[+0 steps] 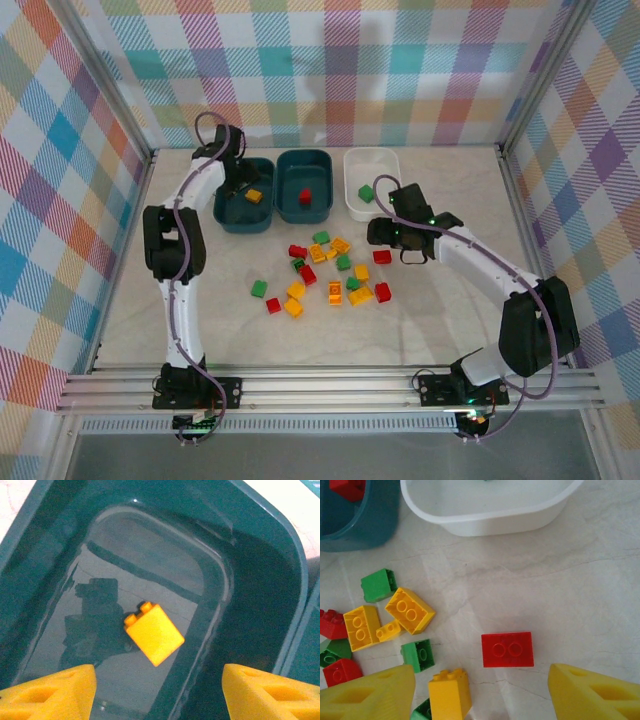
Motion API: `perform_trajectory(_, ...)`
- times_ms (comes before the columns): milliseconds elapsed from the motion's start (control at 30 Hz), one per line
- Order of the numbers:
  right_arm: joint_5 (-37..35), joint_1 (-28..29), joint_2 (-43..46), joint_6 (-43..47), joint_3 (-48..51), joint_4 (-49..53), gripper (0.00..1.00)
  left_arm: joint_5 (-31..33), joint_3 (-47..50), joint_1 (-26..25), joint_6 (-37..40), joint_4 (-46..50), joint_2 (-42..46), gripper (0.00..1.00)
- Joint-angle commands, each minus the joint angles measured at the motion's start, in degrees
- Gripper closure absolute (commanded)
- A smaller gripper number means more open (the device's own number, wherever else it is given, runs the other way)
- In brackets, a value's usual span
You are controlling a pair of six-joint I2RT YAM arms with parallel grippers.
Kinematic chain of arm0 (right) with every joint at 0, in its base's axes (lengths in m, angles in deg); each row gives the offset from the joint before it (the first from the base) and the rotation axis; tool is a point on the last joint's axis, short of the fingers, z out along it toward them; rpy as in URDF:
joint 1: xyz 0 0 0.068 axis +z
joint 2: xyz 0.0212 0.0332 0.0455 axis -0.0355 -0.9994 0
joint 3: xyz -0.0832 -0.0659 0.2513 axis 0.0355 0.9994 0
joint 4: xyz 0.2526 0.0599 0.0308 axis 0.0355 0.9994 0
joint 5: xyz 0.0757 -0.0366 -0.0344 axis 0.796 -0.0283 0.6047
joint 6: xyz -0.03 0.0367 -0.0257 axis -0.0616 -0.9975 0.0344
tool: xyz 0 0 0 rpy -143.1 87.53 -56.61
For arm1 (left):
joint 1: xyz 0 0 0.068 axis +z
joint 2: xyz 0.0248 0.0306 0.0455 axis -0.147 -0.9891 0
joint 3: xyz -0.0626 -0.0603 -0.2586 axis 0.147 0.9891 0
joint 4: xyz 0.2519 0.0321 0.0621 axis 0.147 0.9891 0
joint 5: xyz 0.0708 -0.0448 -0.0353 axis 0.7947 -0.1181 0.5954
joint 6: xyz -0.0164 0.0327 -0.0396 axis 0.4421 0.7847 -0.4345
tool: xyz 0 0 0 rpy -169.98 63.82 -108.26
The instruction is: Sort the legos into containers by color
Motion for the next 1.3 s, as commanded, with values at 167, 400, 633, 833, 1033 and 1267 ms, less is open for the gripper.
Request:
perform_trajectory(167, 2.87, 8.01, -3.48, -2.86, -0.71, -0.55, 0.33, -1.58, 33.14, -5.25, -1.11, -10.12, 28.66, 0.31)
perform_trajectory(400, -1.36, 13.60, -7.52, -3.20, -2.56, -0.81, 0.39, 3.59, 58.10, -13.28, -2.89, -11.59, 44.15, 0.38)
perform_trajectory(633, -5.82, 14.19, -13.23, -1.67, -4.72, -1.23, 0.52, 3.00, 68.26, -14.55, -3.41, -11.92, 51.77, 0.39)
perform_trajectory(833, -7.39, 14.19, -19.61, 3.27, -9.65, 0.86, 0.54, 3.71, 69.29, -14.56, -2.64, -12.34, 54.79, 0.38)
perform_trajectory(1033, -6.92, 14.19, -26.11, 5.66, -14.00, 2.31, 0.54, 1.31, 68.20, -14.57, -3.49, -13.44, 52.62, 0.38)
perform_trajectory(1267, -5.17, 14.19, -29.24, 4.10, -15.19, 2.57, 0.58, 2.08, 66.68, -14.55, -2.78, -11.94, 52.73, 0.37)
